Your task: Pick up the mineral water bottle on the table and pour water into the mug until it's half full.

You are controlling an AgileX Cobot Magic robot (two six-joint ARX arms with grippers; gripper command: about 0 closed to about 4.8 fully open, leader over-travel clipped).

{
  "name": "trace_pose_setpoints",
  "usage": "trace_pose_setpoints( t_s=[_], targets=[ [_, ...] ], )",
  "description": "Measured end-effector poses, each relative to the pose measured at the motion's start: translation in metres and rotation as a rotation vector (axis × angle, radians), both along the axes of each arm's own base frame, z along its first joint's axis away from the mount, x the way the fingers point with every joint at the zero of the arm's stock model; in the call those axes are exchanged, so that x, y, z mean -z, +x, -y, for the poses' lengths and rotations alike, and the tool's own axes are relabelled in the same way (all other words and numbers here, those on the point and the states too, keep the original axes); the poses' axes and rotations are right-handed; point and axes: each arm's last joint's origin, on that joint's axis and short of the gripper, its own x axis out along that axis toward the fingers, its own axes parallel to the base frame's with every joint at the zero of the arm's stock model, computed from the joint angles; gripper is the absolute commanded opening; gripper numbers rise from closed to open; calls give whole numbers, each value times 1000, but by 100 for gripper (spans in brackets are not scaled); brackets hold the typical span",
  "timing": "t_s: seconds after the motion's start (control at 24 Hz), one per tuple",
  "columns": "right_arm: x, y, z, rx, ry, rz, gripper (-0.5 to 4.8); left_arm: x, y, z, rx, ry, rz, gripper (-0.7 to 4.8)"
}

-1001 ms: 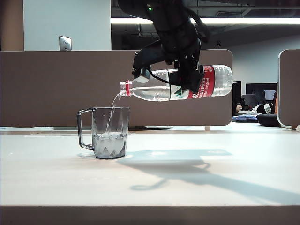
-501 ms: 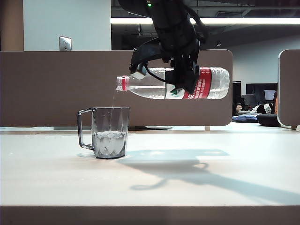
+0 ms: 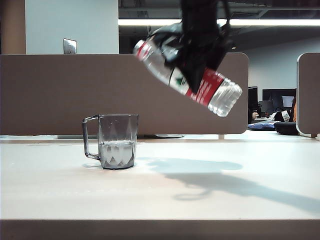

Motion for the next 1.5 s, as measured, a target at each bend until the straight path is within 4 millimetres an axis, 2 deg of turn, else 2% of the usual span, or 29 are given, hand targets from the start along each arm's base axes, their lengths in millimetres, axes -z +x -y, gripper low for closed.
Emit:
trace_pose_setpoints(
  t_s=[0.17, 0.25, 0.54, 0.79, 0.96, 1.04, 1.13, 1.25, 1.34, 1.42, 1.5],
  targets=[
    [-22, 13, 32, 145, 367, 10, 237, 0, 0, 0, 0, 0, 3, -5],
    [-25, 19, 42, 173, 460, -8, 237, 0, 0, 0, -1, 0, 3, -5],
    [-22, 22, 45, 144, 533, -28, 220, 0, 0, 0, -2, 0, 4, -5],
    [-31, 4, 54, 116, 589, 50, 220, 0, 1, -1, -37, 20, 11, -5],
    [-28, -18, 66, 90, 640, 137, 220, 0, 1, -1, -38, 22, 6, -5],
    [-19, -28, 72, 74, 675, 192, 220, 1, 0, -1, -38, 25, 1, -5],
    [2, -35, 76, 63, 699, 232, 220, 1, 0, -2, -37, 29, -7, -5],
    [46, -39, 78, 50, 728, 279, 220, 2, -1, -2, -36, 34, -16, -5],
    [68, -44, 82, 69, 774, 387, 220, 3, -1, -2, -37, 36, -20, -5],
    [83, -48, 88, 123, 809, 505, 220, 3, -1, -2, -37, 39, -27, -5],
    [93, -46, 92, 142, 824, 547, 220, 3, -1, -2, -37, 40, -28, -5]
  ],
)
